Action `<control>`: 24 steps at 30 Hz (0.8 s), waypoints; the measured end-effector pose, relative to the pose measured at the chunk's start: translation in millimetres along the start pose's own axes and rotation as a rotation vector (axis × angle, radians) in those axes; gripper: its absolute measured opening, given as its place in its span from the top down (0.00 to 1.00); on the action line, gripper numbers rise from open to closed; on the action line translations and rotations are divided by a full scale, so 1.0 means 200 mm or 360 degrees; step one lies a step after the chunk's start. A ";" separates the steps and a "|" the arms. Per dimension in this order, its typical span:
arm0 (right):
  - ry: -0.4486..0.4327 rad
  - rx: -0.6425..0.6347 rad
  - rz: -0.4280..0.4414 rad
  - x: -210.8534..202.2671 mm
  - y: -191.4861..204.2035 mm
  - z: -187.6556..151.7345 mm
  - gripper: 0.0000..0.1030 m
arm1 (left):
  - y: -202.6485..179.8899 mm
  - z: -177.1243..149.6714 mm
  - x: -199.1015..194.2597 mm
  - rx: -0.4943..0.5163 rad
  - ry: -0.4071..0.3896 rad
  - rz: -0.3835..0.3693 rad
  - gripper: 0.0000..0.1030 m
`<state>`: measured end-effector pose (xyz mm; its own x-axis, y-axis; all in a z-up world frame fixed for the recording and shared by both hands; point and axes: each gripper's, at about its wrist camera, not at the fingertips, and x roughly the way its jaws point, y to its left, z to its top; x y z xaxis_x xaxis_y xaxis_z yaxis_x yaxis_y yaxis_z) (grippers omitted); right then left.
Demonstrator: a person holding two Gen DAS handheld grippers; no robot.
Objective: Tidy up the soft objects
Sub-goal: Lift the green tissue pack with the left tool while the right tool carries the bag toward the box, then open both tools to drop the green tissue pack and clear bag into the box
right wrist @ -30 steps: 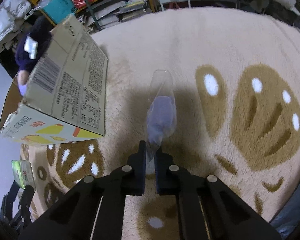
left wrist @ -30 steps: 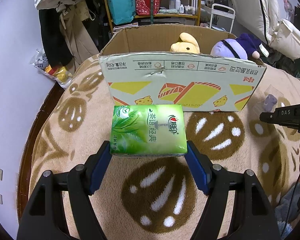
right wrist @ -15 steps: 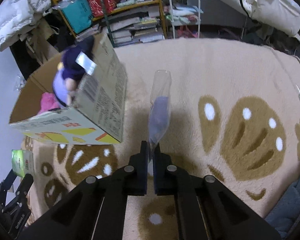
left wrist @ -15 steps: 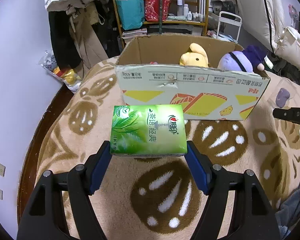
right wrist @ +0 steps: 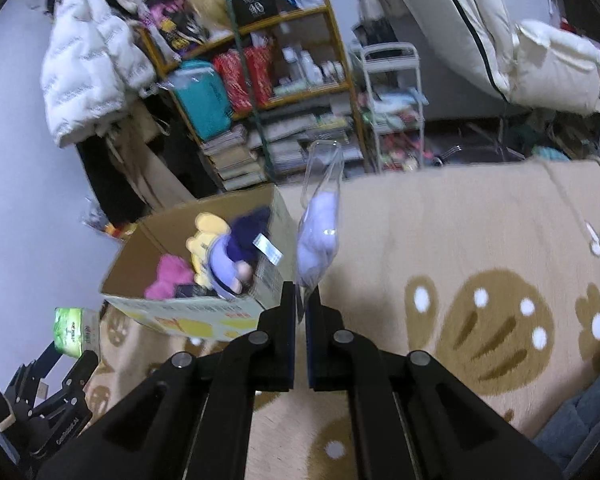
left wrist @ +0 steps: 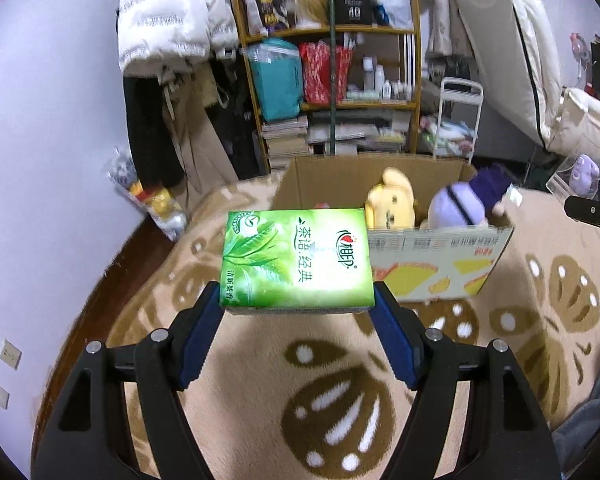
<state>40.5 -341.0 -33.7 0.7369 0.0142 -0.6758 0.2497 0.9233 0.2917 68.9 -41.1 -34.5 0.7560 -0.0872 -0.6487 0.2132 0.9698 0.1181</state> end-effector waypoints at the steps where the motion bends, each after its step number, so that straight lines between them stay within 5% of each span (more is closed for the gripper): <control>1: -0.0018 -0.0013 0.0017 -0.01 0.02 0.01 0.95 | 0.00 0.01 -0.02 0.0007 -0.0029 0.0008 0.29; 15: -0.0162 -0.0243 0.0152 0.10 0.24 0.13 0.95 | -0.07 0.21 0.03 0.0105 -0.0209 0.0037 0.29; 24: -0.0104 -0.0356 0.0205 0.31 0.32 0.13 0.95 | -0.13 0.33 0.23 0.0103 -0.0149 -0.0051 0.29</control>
<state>118.7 -291.3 -39.6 0.7946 0.1189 -0.5954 0.0115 0.9775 0.2105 140.0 -85.6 -17.7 0.8021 -0.1414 -0.5802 0.2751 0.9499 0.1487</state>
